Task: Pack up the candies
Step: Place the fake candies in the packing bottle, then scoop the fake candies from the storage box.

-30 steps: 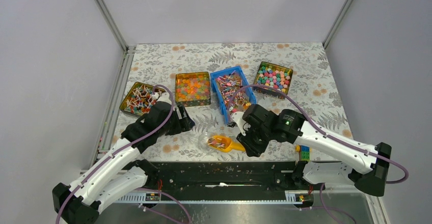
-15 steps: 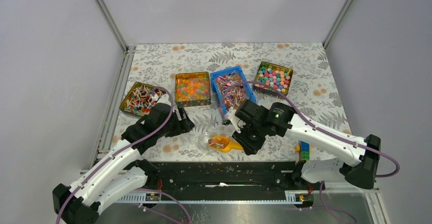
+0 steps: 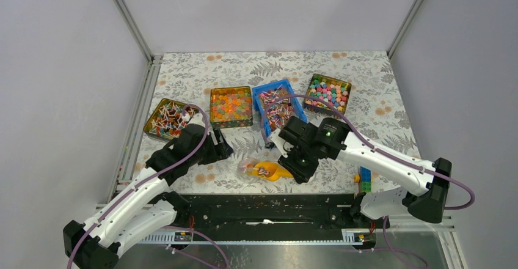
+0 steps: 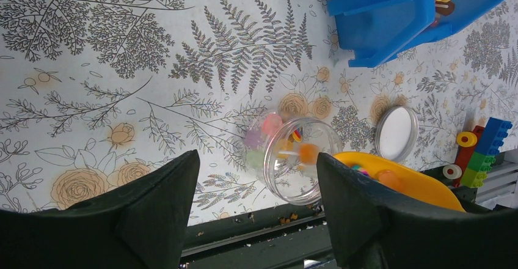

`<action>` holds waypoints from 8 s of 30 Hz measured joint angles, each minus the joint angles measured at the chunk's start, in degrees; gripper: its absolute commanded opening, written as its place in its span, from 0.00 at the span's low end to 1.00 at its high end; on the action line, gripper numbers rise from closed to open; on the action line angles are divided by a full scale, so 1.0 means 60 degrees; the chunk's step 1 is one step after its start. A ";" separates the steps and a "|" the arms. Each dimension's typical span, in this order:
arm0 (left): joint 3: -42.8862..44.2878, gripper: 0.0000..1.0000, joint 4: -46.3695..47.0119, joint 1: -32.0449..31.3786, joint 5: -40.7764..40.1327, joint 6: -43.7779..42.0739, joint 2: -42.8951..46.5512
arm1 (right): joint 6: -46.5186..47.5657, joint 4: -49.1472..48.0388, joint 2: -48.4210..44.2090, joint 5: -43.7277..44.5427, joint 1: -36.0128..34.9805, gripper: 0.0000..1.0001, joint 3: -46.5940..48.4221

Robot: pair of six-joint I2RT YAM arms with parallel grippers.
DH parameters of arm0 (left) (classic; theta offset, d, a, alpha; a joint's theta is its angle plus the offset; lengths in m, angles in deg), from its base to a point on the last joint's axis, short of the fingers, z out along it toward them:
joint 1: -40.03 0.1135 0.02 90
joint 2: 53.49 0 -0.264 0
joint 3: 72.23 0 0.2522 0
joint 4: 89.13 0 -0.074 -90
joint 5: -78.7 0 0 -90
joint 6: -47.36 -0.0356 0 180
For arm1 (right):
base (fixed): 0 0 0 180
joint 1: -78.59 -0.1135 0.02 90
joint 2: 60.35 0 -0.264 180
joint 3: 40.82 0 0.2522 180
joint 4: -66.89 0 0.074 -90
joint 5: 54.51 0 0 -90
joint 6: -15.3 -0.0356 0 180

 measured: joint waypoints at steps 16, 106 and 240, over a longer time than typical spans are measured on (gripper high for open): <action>0.0000 0.72 0.0000 0.0000 0.0000 -0.0004 -0.0004 | 0.0222 0.0976 0.1060 0.0073 -0.0004 0.00 0.1213; 0.1821 0.97 0.0659 0.0000 0.1027 -0.0976 -0.2973 | -0.1268 0.0302 -0.0157 -0.0321 0.4688 0.00 0.0586; 0.1300 0.97 0.0940 0.0000 0.1188 -0.0823 -0.2506 | -0.1373 -0.4375 -0.1388 0.1796 0.3566 0.00 -0.2991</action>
